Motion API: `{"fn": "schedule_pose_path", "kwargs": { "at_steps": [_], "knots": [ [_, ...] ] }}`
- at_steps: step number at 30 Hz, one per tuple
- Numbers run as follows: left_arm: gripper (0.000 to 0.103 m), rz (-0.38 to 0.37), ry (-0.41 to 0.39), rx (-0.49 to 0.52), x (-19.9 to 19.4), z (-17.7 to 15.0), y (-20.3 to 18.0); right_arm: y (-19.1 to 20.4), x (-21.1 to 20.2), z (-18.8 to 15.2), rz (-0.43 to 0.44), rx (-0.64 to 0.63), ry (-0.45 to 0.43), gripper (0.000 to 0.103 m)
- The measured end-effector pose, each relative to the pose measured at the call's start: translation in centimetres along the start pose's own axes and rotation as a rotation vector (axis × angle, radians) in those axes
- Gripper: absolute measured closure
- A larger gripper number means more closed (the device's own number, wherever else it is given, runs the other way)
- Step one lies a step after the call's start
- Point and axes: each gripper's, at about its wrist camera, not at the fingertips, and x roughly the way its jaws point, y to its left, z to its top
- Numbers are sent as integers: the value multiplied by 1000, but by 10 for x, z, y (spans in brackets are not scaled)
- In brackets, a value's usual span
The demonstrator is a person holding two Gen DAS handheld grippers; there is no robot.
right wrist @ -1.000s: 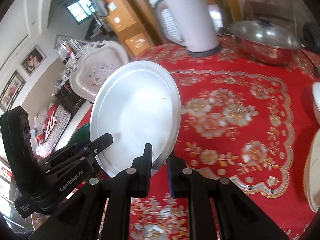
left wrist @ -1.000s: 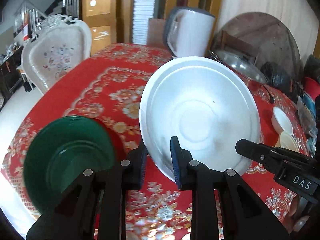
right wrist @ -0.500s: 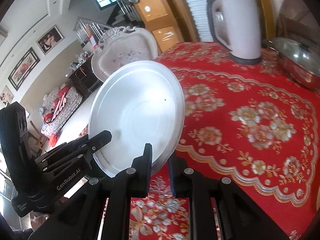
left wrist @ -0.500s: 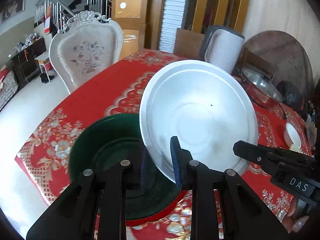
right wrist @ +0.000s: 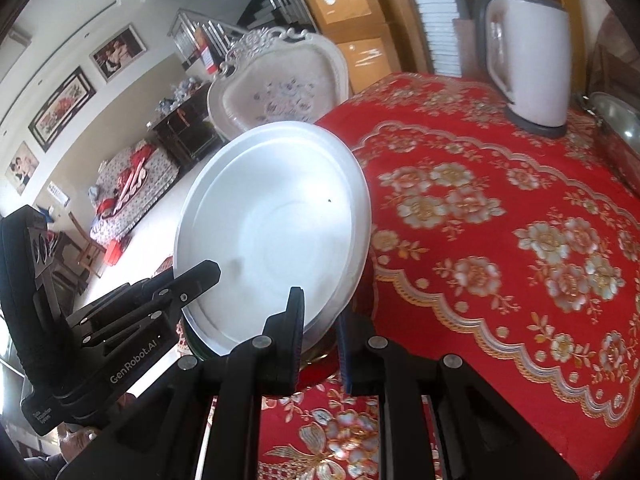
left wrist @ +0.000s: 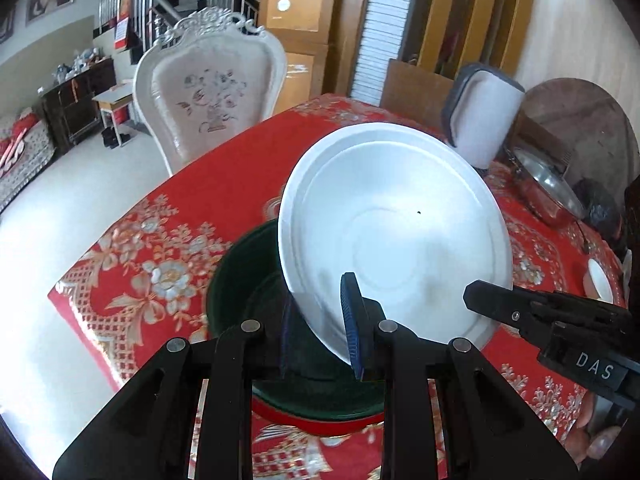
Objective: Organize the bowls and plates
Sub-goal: 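Carry the white plate with both grippers over the green bowl, then lower the white plate into the green bowl and open both grippers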
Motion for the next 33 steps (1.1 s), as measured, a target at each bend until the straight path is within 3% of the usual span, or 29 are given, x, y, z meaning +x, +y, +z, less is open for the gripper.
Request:
{"fn": "schedule_pose_path", "kwargs": {
  "at_steps": [9,17,33],
  "knots": [
    [81,14,54,-43,13,-11,26,17,32,-7,11,-17,74,87],
    [81,6,81,-49,22,-16,31,22,36,-8,-3,-20,90,87],
    [81,10,65,-47,18,-15,33,33,33,-10,-38,-17,115,78]
  ]
}}
